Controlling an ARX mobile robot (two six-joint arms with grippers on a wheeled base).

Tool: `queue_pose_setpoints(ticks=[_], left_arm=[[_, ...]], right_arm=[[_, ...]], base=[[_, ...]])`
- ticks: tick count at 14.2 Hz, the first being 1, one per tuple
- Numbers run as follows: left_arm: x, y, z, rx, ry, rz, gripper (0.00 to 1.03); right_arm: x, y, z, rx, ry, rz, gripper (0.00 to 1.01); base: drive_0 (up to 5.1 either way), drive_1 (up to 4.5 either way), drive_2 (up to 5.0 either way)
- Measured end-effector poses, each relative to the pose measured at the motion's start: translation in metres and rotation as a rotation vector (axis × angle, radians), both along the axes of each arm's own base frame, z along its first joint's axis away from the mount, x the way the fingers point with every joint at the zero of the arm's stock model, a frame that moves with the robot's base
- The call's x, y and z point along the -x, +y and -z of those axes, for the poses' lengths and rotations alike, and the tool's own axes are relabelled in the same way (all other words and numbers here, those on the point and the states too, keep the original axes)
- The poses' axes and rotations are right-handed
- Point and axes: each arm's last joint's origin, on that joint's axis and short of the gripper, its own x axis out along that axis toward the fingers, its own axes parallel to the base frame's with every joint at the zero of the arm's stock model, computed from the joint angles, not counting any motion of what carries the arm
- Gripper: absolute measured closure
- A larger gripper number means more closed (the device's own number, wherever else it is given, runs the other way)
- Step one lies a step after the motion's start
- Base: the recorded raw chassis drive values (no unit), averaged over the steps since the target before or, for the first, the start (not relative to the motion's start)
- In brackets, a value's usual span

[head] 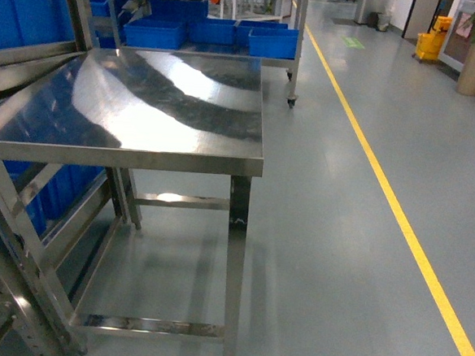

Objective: Pick blue part to blue bin on bottom shelf

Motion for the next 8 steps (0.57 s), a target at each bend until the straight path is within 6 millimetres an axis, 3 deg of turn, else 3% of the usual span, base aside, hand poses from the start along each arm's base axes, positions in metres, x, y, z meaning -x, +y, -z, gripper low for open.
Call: queue_pose_setpoints(ticks=[2, 8], left_arm=[[0.0001, 0.0001, -0.0001, 0.001, -0.001, -0.002, 0.59], [0.0002, -0.0001, -0.0001, 0.001, -0.001, 0.001, 0.59]], right_arm=[[0.0, 0.0, -0.0003, 0.0, -0.003, 0.0, 0.03], [0.0, 0.0, -0.0003, 0.0, -0.003, 0.001, 0.03]], base=[[0.0, 0.0, 0.0], [-4.5, 2.34, 2.3]])
